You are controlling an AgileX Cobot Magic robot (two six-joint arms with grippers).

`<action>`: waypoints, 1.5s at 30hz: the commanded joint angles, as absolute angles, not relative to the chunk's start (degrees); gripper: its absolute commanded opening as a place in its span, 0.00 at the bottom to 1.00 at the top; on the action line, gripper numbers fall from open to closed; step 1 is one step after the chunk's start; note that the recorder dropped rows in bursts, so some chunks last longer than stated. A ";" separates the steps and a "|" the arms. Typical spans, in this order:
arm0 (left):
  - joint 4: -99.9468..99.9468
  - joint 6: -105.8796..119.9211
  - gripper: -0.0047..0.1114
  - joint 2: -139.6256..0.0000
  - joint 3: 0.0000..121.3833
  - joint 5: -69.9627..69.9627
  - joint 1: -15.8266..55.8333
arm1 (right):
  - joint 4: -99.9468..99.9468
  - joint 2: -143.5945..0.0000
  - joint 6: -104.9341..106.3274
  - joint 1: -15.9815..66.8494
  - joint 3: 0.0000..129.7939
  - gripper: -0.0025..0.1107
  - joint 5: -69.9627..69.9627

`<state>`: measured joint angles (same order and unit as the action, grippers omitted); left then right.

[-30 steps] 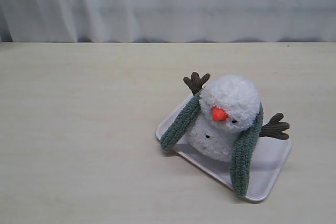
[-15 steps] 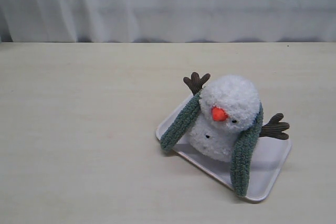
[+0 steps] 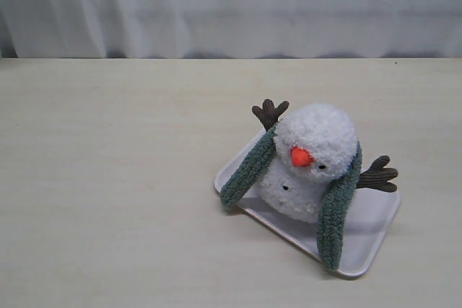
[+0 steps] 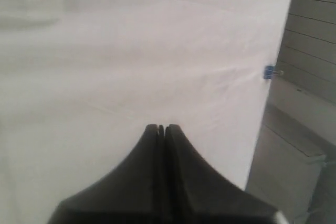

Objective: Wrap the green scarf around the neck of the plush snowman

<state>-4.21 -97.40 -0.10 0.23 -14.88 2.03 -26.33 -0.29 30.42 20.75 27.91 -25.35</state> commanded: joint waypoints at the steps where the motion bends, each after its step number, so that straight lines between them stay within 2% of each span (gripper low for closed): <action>1: -4.46 -97.57 0.04 0.00 0.00 -2.78 2.04 | -26.32 0.00 30.17 20.78 27.63 0.06 -25.34; 7: -4.30 -97.57 0.04 0.00 0.00 8.39 2.04 | -26.32 0.00 30.17 20.78 27.63 0.06 -25.34; 20: -3.99 -97.37 0.04 0.00 0.00 18.36 2.04 | -26.32 0.00 30.17 20.78 27.63 0.06 -25.34; 40: -8.47 -96.91 0.04 0.00 0.00 18.47 2.04 | -26.32 0.00 30.17 20.78 27.63 0.06 -25.34; 45: -8.35 -76.49 0.04 0.00 0.00 18.47 2.04 | -26.32 0.00 30.17 20.78 27.63 0.06 -25.34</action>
<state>-7.68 -89.14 -0.10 0.18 18.71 2.03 -26.33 -0.29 30.42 20.75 27.91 -25.35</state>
